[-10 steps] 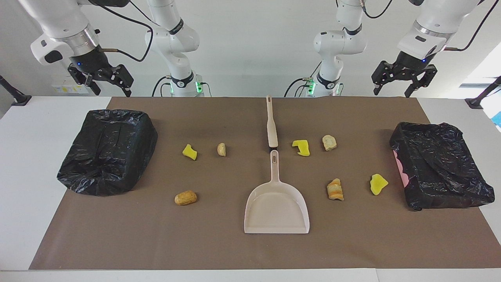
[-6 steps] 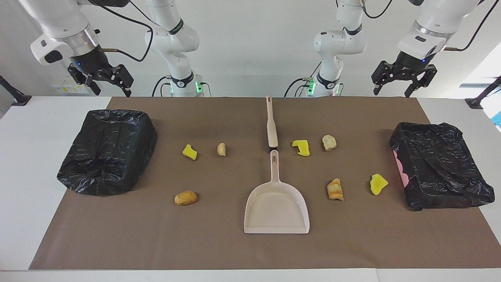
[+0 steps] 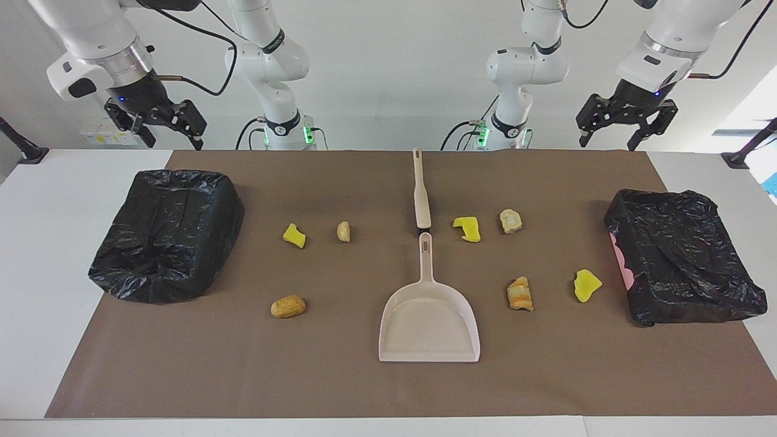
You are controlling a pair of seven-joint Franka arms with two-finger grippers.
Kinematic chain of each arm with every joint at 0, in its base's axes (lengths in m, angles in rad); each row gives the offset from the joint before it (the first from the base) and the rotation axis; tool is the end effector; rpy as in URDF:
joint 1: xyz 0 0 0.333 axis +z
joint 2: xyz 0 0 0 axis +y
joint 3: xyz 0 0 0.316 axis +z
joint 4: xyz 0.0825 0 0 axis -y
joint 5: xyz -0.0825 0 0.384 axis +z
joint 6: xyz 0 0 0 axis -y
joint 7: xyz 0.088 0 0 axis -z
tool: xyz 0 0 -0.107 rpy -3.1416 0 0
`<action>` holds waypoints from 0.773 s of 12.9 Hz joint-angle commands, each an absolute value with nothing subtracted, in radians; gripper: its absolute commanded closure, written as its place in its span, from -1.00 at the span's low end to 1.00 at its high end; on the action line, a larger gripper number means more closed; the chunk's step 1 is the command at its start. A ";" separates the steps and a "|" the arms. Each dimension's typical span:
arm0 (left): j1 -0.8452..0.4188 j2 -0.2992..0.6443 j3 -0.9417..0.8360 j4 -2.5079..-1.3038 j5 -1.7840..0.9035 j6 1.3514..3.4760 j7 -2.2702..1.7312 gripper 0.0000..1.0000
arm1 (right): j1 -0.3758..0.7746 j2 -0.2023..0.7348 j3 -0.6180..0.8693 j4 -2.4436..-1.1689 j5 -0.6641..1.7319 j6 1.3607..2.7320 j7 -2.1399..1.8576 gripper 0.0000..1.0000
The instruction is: Sweep and dump trash in bin
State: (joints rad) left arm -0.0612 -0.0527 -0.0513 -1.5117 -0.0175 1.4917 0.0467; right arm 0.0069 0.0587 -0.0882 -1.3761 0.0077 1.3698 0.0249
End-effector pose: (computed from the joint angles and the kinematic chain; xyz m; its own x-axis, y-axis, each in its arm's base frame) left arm 0.5259 -0.0623 0.6736 0.9866 -0.1598 0.0333 -0.1604 -0.9870 0.0132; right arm 0.5494 -0.0420 0.6650 0.9924 -0.1045 -0.0648 -0.1048 -0.9945 -0.0008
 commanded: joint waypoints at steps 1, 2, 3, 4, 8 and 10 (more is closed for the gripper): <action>-0.049 -0.077 -0.060 -1.532 -0.003 1.477 0.052 -1.00 | 0.011 0.051 -0.091 -1.377 0.008 1.364 0.046 -1.00; -0.049 -0.081 -0.060 -1.539 -0.003 1.479 0.052 -1.00 | 0.011 0.051 -0.091 -1.378 0.008 1.362 0.046 -1.00; -0.051 -0.087 -0.060 -1.549 -0.003 1.480 0.051 -1.00 | 0.012 0.049 -0.091 -1.379 0.008 1.364 0.046 -1.00; -0.054 -0.097 -0.061 -1.565 -0.005 1.482 0.049 -1.00 | 0.012 0.046 -0.091 -1.387 0.006 1.364 0.045 -1.00; -0.064 -0.153 -0.067 -1.649 -0.006 1.493 0.048 -1.00 | 0.020 0.031 -0.084 -1.408 0.008 1.364 0.048 -1.00; -0.067 -0.188 -0.075 -1.701 -0.015 1.518 0.048 -1.00 | 0.018 0.029 -0.084 -1.410 0.015 1.365 0.046 -1.00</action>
